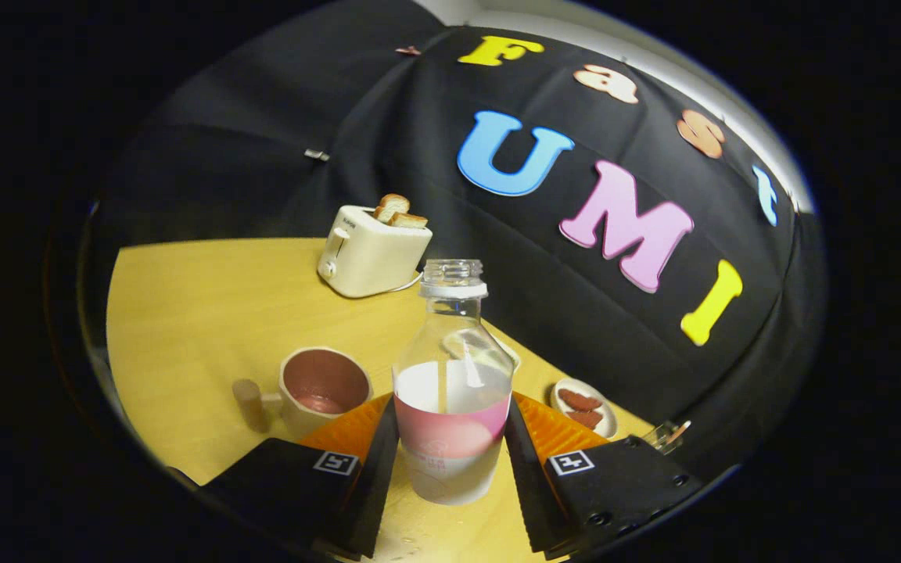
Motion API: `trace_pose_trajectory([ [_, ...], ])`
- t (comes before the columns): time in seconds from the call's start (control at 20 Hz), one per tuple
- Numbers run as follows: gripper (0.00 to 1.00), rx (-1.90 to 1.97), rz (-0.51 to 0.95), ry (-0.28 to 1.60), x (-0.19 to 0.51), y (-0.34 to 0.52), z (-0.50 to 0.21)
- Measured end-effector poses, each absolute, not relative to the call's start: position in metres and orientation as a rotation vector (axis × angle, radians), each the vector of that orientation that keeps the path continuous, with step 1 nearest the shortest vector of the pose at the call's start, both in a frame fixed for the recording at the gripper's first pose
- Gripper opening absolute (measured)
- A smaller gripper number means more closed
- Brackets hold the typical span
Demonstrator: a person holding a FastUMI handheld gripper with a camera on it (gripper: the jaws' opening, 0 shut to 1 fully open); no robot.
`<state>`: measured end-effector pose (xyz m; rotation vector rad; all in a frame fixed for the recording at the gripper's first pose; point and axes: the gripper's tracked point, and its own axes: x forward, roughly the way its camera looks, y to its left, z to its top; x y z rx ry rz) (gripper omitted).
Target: Take the bottle from table, then pour the juice into the cup, finally place the bottle on the coaster
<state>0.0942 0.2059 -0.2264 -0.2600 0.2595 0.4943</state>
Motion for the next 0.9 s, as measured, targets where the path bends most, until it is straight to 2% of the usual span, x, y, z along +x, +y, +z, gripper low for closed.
trace_pose_trajectory([
  [0.25, 0.73, -0.011, 0.55, 0.212, 0.095, 0.215, -0.2],
  [0.55, 0.74, 0.114, 0.494, 0.055, 0.142, 0.193, -0.158],
  [0.9, 0.74, 0.134, 0.387, 0.03, 0.214, 0.168, -0.194],
])
